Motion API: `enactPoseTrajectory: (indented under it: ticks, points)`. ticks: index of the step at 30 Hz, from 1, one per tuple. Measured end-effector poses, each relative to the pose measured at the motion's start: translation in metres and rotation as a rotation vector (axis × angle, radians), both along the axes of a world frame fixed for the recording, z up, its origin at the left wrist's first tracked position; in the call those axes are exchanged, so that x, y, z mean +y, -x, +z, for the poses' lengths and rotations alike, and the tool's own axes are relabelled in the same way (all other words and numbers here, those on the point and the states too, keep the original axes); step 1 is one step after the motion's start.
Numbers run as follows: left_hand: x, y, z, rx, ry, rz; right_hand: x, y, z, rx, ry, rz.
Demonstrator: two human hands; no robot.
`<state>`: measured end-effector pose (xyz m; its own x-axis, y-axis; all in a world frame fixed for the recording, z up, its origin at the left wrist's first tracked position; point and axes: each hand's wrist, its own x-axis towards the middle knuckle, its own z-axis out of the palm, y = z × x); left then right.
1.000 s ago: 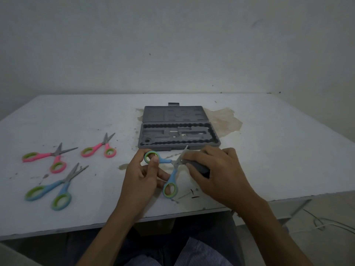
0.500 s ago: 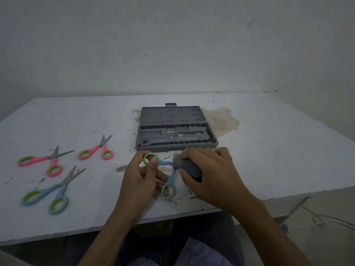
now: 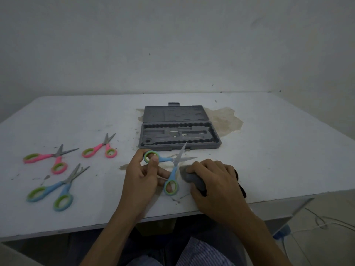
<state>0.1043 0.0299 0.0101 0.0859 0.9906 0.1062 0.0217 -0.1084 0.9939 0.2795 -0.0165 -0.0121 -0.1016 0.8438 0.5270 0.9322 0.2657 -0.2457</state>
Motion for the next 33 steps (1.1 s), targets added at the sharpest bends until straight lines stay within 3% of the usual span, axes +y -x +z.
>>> enactPoseTrajectory:
  ticks: [6, 10, 19, 23, 26, 30, 33]
  points:
    - [0.000, 0.000, -0.001, -0.023, 0.006, 0.027, 0.003, -0.001, -0.018, 0.352, -0.132, 0.051]
    - [0.000, -0.001, -0.002, 0.011, -0.009, 0.001, 0.001, 0.011, -0.006, 0.307, -0.268, 0.040]
    - [0.000, 0.002, 0.001, -0.087, 0.012, 0.051, 0.000, 0.020, -0.010, 0.246, -0.266, -0.097]
    - [0.000, 0.000, -0.002, -0.063, 0.001, 0.022, -0.004, 0.026, 0.005, 0.332, -0.346, -0.004]
    - [0.000, 0.001, -0.002, -0.075, -0.011, 0.014, 0.005, 0.033, 0.005, 0.264, -0.313, 0.057]
    - [0.001, 0.002, -0.003, -0.048, -0.004, 0.024, 0.012, 0.026, -0.006, 0.295, -0.332, -0.047]
    - [0.002, 0.001, -0.005, -0.059, -0.022, 0.020, 0.008, 0.031, -0.004, 0.293, -0.344, 0.006]
